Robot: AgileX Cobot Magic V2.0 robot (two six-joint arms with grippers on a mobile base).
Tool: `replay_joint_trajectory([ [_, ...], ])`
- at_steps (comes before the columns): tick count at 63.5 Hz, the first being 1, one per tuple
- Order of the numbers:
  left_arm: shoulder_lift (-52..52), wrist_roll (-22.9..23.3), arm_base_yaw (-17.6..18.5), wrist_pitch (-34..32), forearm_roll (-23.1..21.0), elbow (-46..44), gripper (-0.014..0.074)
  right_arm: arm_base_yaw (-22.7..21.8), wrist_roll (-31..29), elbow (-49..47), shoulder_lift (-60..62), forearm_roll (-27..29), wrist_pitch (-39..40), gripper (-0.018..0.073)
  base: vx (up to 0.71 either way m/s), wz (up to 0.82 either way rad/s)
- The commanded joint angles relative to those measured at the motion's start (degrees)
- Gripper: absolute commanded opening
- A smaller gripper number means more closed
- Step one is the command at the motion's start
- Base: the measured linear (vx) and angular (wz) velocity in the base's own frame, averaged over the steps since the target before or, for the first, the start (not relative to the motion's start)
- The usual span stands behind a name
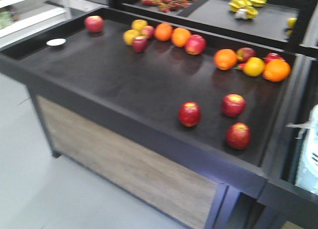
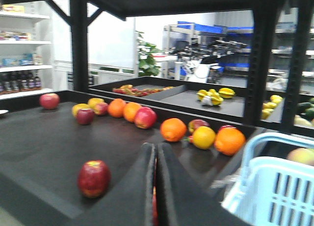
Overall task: Pick three apples into basket with both arms
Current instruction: 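Drive up to the fruit table holding the light-blue basket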
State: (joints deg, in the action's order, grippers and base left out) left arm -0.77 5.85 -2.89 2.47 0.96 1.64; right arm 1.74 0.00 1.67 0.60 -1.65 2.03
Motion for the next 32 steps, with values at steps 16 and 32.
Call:
replay_joint_trajectory([
  [16,0.4,0.4,0.1,-4.3,-0.5,1.0,-0.0006,-0.1,0.0,0.7,0.0,-0.5,4.3,-0.0009,0.11,-0.44],
  [32,0.4,0.4,0.1,-4.3,-0.5,1.0,-0.0006,-0.1,0.0,0.7,0.0,-0.5,4.3,-0.0009,0.09,-0.45],
])
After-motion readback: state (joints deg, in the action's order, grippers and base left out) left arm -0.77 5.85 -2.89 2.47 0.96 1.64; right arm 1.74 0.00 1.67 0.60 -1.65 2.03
